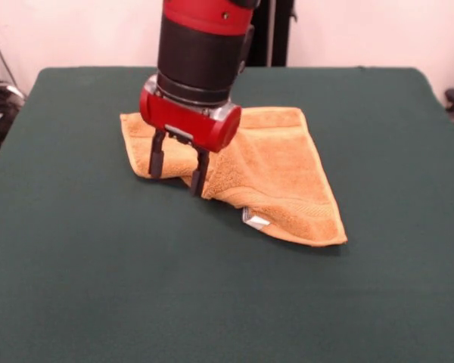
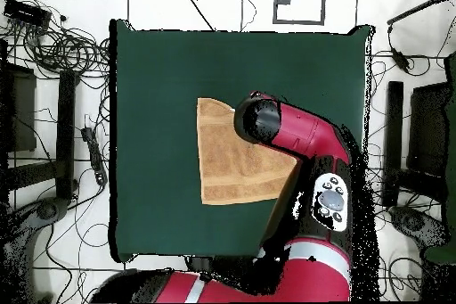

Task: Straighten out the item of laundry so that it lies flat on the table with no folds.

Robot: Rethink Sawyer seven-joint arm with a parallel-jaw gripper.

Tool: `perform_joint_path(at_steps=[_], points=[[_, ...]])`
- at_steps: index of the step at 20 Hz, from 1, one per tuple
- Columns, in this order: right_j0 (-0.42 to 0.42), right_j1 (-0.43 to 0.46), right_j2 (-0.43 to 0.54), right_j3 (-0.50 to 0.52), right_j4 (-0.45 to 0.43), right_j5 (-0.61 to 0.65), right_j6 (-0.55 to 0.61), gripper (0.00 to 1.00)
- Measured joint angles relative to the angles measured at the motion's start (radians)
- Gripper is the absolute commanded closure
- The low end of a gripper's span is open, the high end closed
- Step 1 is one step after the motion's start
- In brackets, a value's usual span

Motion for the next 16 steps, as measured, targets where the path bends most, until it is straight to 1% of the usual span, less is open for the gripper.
perform_joint_path(at_steps=[1,9,16], points=[[0.0,0.015,0.0,0.0,0.006,0.019,0.0,0.0],[0.0,0.05,0.0,0.0,0.013,0.068,0.0,0.0],[0.0,0.063,0.0,0.0,0.025,0.071,0.0,0.0]])
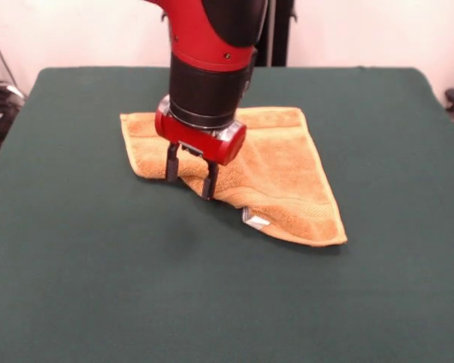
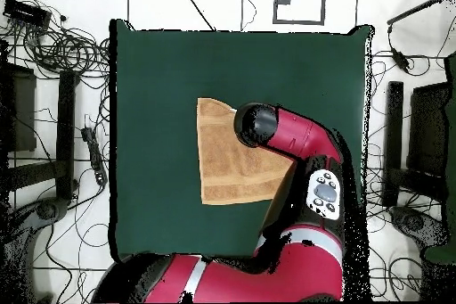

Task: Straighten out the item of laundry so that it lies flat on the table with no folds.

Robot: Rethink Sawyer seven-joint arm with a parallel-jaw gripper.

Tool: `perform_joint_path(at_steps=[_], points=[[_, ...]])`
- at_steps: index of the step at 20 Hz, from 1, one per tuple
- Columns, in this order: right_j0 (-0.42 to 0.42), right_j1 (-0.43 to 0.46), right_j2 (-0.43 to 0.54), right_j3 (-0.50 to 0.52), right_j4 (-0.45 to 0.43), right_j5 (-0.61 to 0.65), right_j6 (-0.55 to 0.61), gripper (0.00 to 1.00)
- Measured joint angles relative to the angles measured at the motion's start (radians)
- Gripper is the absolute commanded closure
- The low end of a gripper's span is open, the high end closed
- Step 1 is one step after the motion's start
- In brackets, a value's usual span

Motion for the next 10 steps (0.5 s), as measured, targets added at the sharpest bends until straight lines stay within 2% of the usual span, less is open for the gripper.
perform_joint_path(at_steps=[10], points=[[0.015,0.002,-0.006,-0.024,0.004,0.019,0.0,0.0]])
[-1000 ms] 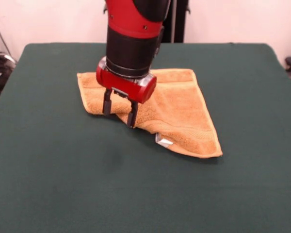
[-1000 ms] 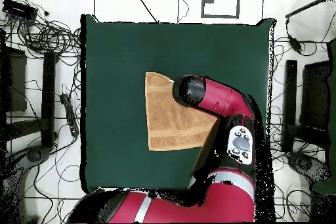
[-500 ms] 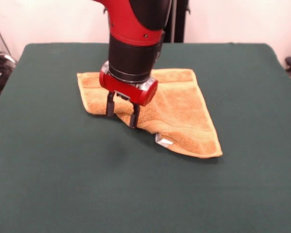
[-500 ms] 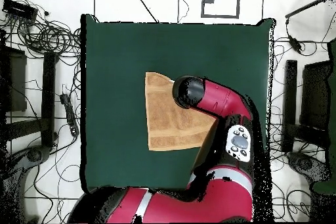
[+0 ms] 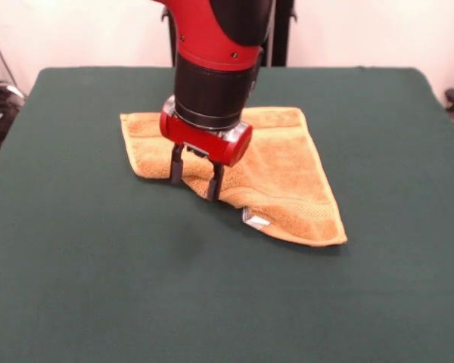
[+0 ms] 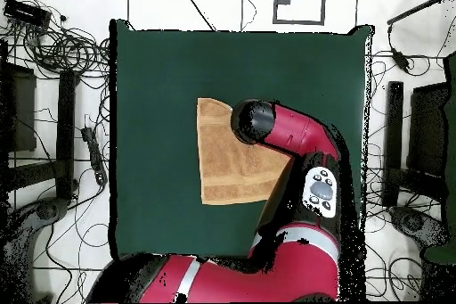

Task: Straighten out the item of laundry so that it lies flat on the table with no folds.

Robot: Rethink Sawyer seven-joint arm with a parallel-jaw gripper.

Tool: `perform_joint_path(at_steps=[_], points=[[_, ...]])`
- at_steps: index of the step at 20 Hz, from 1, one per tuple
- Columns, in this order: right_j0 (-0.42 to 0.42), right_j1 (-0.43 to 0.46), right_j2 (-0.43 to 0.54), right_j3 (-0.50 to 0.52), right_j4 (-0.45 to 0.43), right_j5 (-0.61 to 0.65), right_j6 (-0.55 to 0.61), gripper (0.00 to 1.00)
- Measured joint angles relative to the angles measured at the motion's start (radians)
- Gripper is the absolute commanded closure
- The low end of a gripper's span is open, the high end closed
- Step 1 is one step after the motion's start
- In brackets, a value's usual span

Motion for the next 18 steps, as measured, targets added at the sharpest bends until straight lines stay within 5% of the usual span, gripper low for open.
perform_joint_path(at_steps=[18], points=[[0.02,0.003,-0.018,-0.056,0.003,0.062,0.0,0.0]])
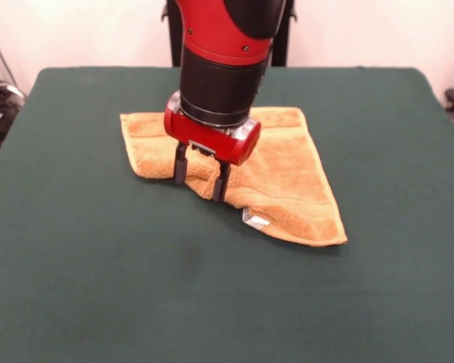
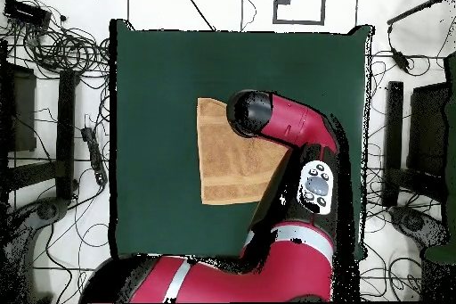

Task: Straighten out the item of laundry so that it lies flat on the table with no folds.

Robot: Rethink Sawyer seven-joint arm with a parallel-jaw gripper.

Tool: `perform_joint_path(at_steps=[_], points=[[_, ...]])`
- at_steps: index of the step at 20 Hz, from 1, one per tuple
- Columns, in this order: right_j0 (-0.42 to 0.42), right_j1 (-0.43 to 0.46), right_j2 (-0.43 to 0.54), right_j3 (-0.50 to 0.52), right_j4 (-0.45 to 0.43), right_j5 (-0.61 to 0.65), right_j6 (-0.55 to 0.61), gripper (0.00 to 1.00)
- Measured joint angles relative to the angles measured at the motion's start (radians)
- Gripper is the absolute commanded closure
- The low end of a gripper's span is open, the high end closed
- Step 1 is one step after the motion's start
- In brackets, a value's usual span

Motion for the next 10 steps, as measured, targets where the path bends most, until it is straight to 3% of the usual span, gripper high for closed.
perform_joint_path(at_steps=[10], points=[[0.0,0.0,0.0,0.0,0.02,0.0,0.0,0.0]])
